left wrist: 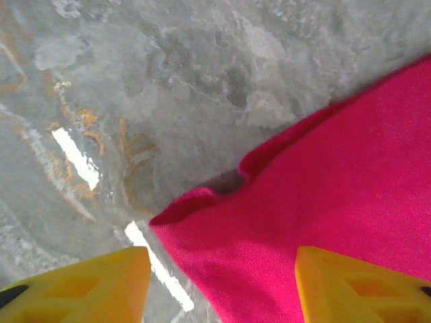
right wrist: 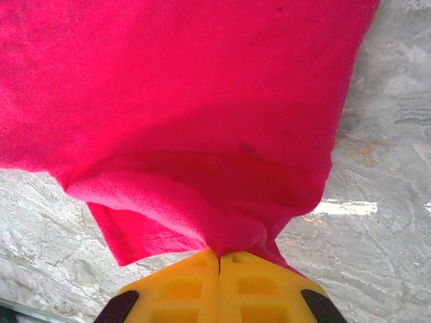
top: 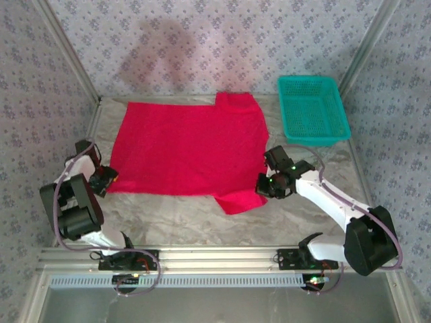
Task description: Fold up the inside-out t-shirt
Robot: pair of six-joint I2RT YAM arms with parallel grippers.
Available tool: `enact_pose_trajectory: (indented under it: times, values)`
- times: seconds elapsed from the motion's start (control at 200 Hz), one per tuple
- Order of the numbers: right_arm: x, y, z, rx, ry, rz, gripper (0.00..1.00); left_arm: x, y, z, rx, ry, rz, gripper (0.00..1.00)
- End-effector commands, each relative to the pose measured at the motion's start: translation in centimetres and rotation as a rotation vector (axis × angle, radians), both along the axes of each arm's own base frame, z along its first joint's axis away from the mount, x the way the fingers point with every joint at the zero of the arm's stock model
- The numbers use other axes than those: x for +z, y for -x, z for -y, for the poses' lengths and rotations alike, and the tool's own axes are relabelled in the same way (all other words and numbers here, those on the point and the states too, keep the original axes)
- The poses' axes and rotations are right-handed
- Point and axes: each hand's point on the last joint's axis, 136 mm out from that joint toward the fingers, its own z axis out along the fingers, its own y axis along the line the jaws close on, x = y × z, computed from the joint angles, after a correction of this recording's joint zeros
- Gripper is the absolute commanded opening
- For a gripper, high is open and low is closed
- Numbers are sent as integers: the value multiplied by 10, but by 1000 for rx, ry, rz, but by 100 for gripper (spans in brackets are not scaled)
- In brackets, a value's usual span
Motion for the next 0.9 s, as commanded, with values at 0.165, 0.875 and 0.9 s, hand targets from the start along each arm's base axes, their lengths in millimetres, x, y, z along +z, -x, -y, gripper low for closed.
enact_pose_trajectory:
  times: [0.165,0.875,0.9]
  values:
    - [14,-5,3,-4,-22,19,0,-26,-4,-11,7,-32,-80,46]
    - [59,44,14,-71,-53,121,0,72,47,34,-79,-1,161,6]
    - [62,48,14,-71,-57,124,0,78,50,36,-83,0,183,6]
